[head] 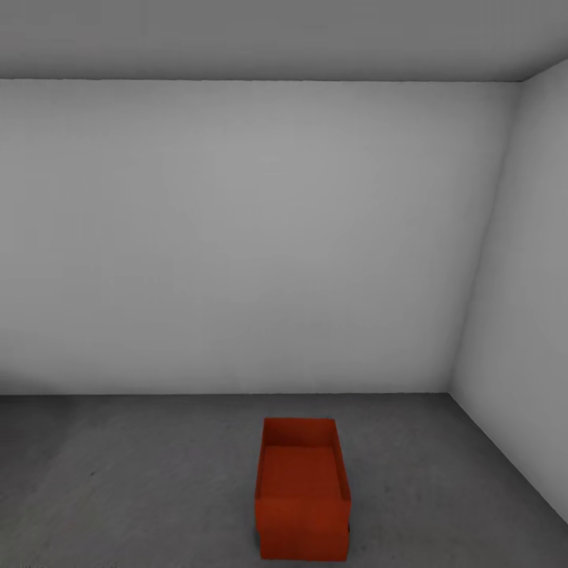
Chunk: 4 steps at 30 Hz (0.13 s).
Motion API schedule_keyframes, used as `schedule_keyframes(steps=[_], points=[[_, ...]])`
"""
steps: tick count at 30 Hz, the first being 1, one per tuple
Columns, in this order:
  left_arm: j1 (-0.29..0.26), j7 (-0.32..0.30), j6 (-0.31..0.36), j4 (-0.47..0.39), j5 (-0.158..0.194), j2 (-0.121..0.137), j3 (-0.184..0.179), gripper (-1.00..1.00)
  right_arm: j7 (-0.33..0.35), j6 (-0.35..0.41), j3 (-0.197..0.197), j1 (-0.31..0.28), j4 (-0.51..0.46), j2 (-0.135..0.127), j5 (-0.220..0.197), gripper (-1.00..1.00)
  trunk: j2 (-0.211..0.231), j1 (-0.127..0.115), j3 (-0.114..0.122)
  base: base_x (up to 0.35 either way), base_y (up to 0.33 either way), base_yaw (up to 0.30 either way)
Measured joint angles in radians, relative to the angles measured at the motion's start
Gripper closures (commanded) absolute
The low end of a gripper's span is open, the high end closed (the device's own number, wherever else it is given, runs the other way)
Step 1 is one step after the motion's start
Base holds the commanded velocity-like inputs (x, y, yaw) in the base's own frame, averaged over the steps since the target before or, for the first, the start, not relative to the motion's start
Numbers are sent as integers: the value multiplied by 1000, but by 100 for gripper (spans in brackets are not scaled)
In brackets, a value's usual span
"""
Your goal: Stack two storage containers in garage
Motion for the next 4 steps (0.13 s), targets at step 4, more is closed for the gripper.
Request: schedule_keyframes(steps=[4], points=[[0, 0, 0, 0, -1, 0, 0, -100, 0, 0, 0, 0, 0, 0, 0, -100, 0, 0, 0, 0, 0, 0]])
